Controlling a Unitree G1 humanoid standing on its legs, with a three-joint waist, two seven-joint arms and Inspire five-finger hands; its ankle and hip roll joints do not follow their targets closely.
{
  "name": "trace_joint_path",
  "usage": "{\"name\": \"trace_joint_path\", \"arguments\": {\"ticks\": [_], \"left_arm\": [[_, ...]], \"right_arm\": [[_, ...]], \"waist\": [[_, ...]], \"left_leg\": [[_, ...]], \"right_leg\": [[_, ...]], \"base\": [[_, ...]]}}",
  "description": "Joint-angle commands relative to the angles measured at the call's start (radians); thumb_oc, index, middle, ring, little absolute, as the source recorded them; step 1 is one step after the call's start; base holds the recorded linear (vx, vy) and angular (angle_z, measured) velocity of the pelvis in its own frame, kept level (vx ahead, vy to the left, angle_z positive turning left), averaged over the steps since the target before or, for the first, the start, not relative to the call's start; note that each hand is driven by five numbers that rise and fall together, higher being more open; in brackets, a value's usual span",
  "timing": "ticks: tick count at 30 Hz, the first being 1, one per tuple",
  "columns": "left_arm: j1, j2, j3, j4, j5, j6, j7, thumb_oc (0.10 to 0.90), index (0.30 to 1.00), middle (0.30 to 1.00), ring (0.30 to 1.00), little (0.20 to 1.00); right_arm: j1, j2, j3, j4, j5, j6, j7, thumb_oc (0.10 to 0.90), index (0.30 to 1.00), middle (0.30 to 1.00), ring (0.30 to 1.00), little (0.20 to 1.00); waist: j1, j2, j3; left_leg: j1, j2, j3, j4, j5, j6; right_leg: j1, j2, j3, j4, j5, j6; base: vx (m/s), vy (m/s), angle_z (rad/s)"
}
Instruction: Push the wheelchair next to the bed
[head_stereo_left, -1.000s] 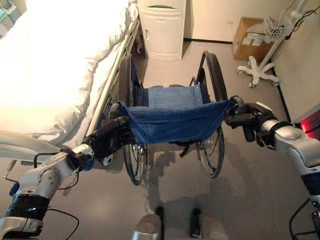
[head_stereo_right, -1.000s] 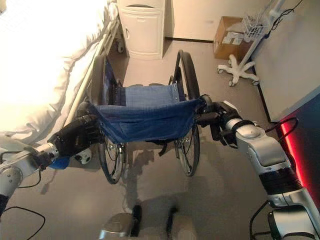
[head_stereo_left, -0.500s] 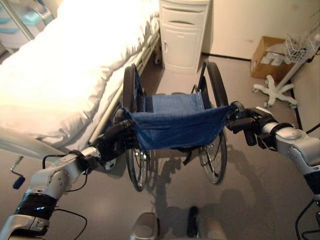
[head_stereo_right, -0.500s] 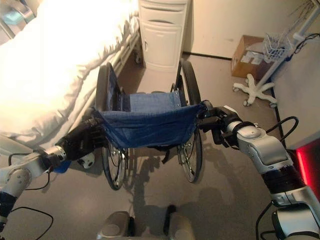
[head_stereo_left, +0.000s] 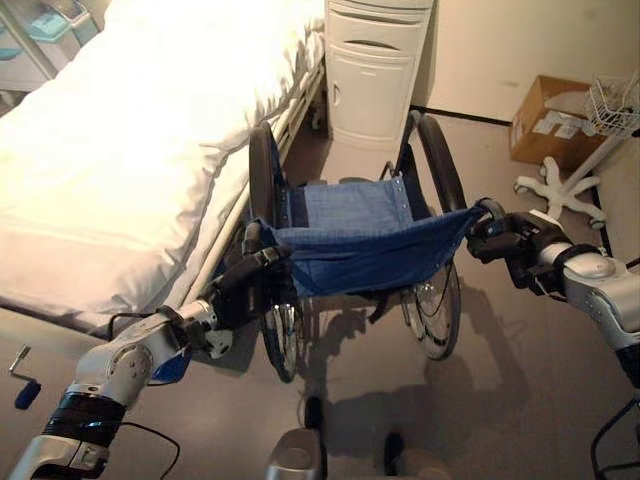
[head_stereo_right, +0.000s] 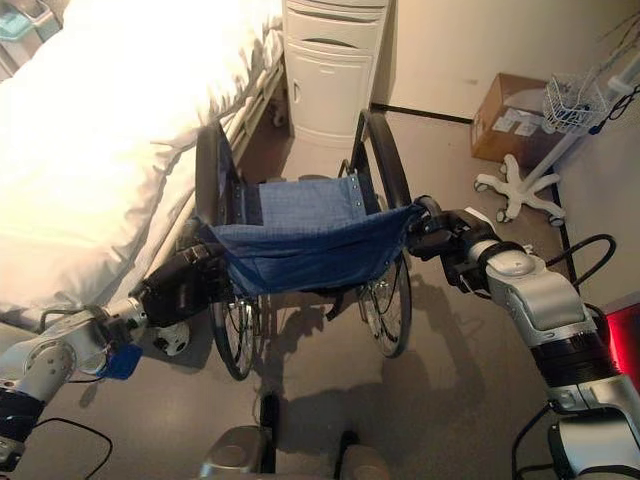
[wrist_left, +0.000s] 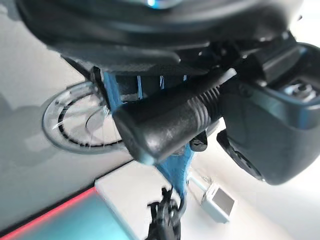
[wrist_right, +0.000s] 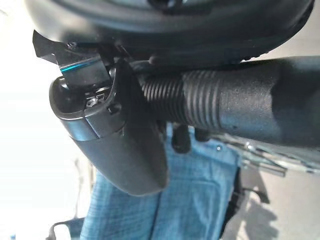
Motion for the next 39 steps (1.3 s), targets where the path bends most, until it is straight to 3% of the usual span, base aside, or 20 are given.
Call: {"name": "trace_joint_path", "arguments": {"ticks": [1,4,9,14,16,20,21,22,26,27,30,32,35,37,39], "left_arm": [[-0.107,-0.007,0.189,-0.095,-0.081,-0.141,-0.007,0.400,0.300,0.300,0.300,0.300],[-0.137,0.014,0.157,-0.076,-0.080,-0.117,-0.018,0.400,0.300,0.300,0.300,0.300],[-0.176,0.063,0.116,-0.055,-0.079,-0.129,-0.029,0.400,0.300,0.300,0.300,0.300],[-0.191,0.069,0.108,-0.045,-0.076,-0.141,-0.003,0.400,0.300,0.300,0.300,0.300],[-0.194,0.068,0.094,-0.045,-0.080,-0.155,0.020,0.400,0.300,0.300,0.300,0.300],[-0.210,0.054,0.083,-0.038,-0.074,-0.163,0.043,0.400,0.300,0.300,0.300,0.300],[-0.219,0.035,0.068,-0.026,-0.068,-0.179,0.055,0.400,0.300,0.300,0.300,0.300],[-0.223,0.028,0.060,-0.021,-0.068,-0.185,0.062,0.400,0.300,0.300,0.300,0.300],[-0.240,0.018,0.046,0.018,-0.051,-0.208,0.079,0.400,0.300,0.300,0.300,0.300],[-0.247,0.013,0.048,0.032,-0.043,-0.213,0.079,0.400,0.300,0.300,0.300,0.300],[-0.264,0.000,0.038,0.079,-0.058,-0.236,0.072,0.400,0.300,0.300,0.300,0.300],[-0.254,-0.029,0.052,0.086,-0.054,-0.246,0.099,0.400,0.300,0.300,0.300,0.300],[-0.238,-0.039,0.080,0.105,-0.054,-0.256,0.077,0.400,0.300,0.300,0.300,0.300],[-0.225,-0.043,0.093,0.110,-0.047,-0.255,0.065,0.400,0.300,0.300,0.300,0.300],[-0.199,-0.032,0.106,0.119,-0.043,-0.260,0.055,0.400,0.300,0.300,0.300,0.300]], "right_arm": [[0.066,-0.042,-0.051,-0.227,0.052,-0.140,0.153,0.400,0.300,0.300,0.300,0.300],[0.107,-0.031,-0.065,-0.251,0.071,-0.148,0.132,0.400,0.300,0.300,0.300,0.300],[0.130,-0.033,-0.064,-0.264,0.118,-0.167,0.099,0.400,0.300,0.300,0.300,0.300],[0.158,-0.006,-0.067,-0.259,0.089,-0.194,0.121,0.400,0.300,0.300,0.300,0.300],[0.164,0.003,-0.072,-0.259,0.065,-0.192,0.136,0.400,0.300,0.300,0.300,0.300],[0.133,0.010,-0.050,-0.247,0.055,-0.189,0.129,0.400,0.300,0.300,0.300,0.300],[0.109,0.006,-0.029,-0.229,0.059,-0.193,0.124,0.400,0.300,0.300,0.300,0.300],[0.097,0.005,-0.017,-0.223,0.062,-0.191,0.118,0.400,0.300,0.300,0.300,0.300],[0.055,0.004,0.024,-0.217,0.065,-0.184,0.110,0.400,0.300,0.300,0.300,0.300],[0.042,0.004,0.032,-0.215,0.070,-0.180,0.110,0.400,0.300,0.300,0.300,0.300],[0.025,0.008,0.043,-0.183,0.071,-0.185,0.114,0.400,0.300,0.300,0.300,0.300],[0.009,0.000,0.056,-0.171,0.048,-0.182,0.135,0.400,0.300,0.300,0.300,0.300],[-0.026,-0.015,0.077,-0.161,0.059,-0.167,0.139,0.400,0.300,0.300,0.300,0.300],[-0.042,-0.020,0.085,-0.156,0.067,-0.159,0.140,0.400,0.300,0.300,0.300,0.300],[-0.056,-0.016,0.095,-0.156,0.063,-0.145,0.146,0.400,0.300,0.300,0.300,0.300]], "waist": [[-0.091,0.034,-0.172],[-0.091,0.024,-0.177],[-0.092,0.020,-0.186],[-0.092,0.032,-0.192],[-0.106,0.031,-0.178],[-0.119,0.031,-0.161],[-0.139,0.024,-0.152],[-0.147,0.021,-0.150],[-0.169,0.011,-0.146],[-0.173,0.012,-0.148],[-0.178,0.014,-0.162],[-0.166,-0.007,-0.163],[-0.148,-0.016,-0.141],[-0.143,-0.009,-0.130],[-0.126,0.007,-0.115]], "left_leg": [[-0.129,0.111,-0.077,-0.009,0.171,-0.134],[-0.148,0.057,-0.064,0.068,0.069,-0.088],[-0.108,-0.020,-0.035,0.055,0.022,-0.030],[-0.070,-0.063,-0.013,0.054,-0.029,0.012],[-0.071,-0.080,-0.005,0.092,-0.056,0.017],[-0.045,-0.097,-0.009,0.116,-0.081,0.008],[-0.006,-0.111,-0.014,0.118,-0.103,-0.005],[0.008,-0.115,-0.014,0.121,-0.115,-0.011],[0.061,-0.110,0.014,0.115,-0.153,-0.019],[0.073,-0.101,0.027,0.116,-0.154,-0.021],[0.056,-0.072,0.020,0.187,-0.088,-0.055],[-0.011,-0.030,0.003,0.402,0.053,-0.131],[-0.153,-0.031,-0.026,0.595,0.066,-0.141],[-0.162,-0.011,-0.022,0.558,0.060,-0.135],[-0.144,0.009,-0.035,0.356,0.076,-0.121]], "right_leg": [[0.084,0.062,-0.058,0.076,-0.025,-0.004],[0.057,0.034,-0.073,0.194,-0.023,0.016],[0.012,0.026,-0.087,0.341,0.057,0.060],[-0.057,0.021,-0.106,0.467,0.108,0.066],[-0.091,0.060,-0.113,0.397,0.074,0.043],[-0.121,0.040,-0.140,0.274,0.083,0.027],[-0.147,0.026,-0.141,0.130,0.113,0.022],[-0.154,0.020,-0.143,0.081,0.139,0.026],[-0.214,-0.004,-0.167,0.027,0.232,0.055],[-0.224,-0.005,-0.179,0.028,0.229,0.052],[-0.201,0.027,-0.180,0.000,0.198,0.019],[-0.157,0.026,-0.205,-0.035,0.179,-0.022],[-0.121,0.024,-0.200,-0.027,0.156,-0.052],[-0.104,0.033,-0.194,-0.020,0.143,-0.055],[-0.067,0.054,-0.161,-0.027,0.130,-0.045]], "base": [[0.33,0.250,-0.18],[0.35,0.272,-0.07],[0.29,0.247,-0.08],[0.23,0.184,-0.27],[0.20,0.099,-0.21],[0.16,0.037,-0.02],[0.24,-0.019,-0.03],[0.24,-0.033,-0.09],[0.17,-0.047,0.19],[0.20,-0.106,0.52],[0.16,-0.097,0.26],[0.17,-0.103,0.06],[0.12,-0.024,0.06],[0.15,0.068,-0.21],[0.21,0.182,-0.22]]}}
